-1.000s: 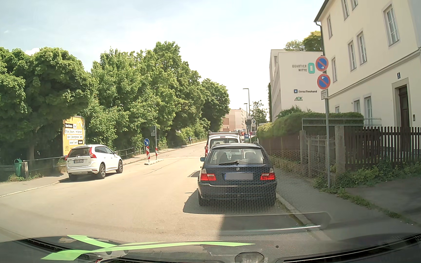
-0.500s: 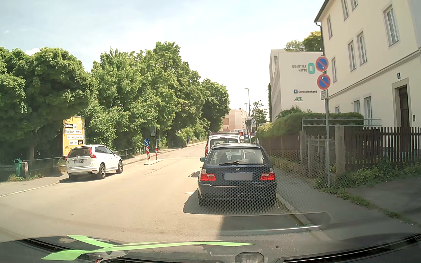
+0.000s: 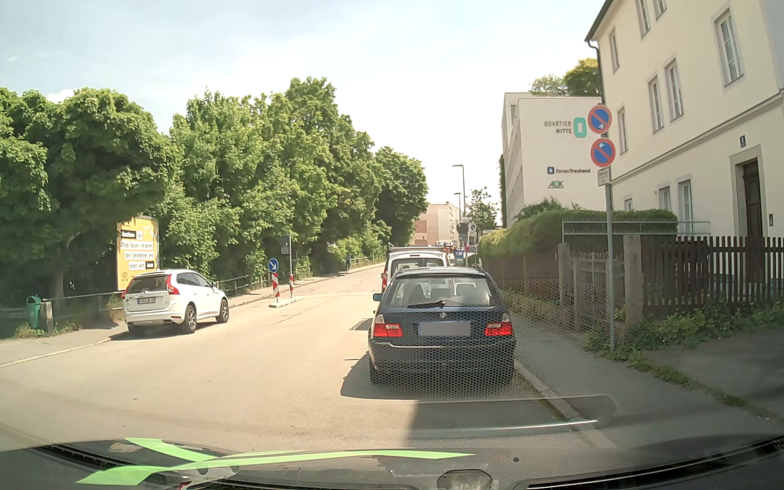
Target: Follow the waypoints while adhering to traffic rules and regulations
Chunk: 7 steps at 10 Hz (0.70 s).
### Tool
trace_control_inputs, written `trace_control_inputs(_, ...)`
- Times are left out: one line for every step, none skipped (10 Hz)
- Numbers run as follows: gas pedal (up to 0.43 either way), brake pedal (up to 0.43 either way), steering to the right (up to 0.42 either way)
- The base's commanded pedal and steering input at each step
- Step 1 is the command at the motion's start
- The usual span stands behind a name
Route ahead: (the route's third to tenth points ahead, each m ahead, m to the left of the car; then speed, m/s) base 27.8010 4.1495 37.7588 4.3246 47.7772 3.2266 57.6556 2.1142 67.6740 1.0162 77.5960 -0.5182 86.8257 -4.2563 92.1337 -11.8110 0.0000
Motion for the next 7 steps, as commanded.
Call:
trace_control_inputs(0.000,0.384,0.002)
trace_control_inputs(0.000,0.384,0.002)
trace_control_inputs(0.000,0.384,0.002)
trace_control_inputs(0.000,0.384,0.002)
trace_control_inputs(0.000,0.384,0.002)
trace_control_inputs(0.000,0.384,0.002)
trace_control_inputs(0.000,0.384,0.002)
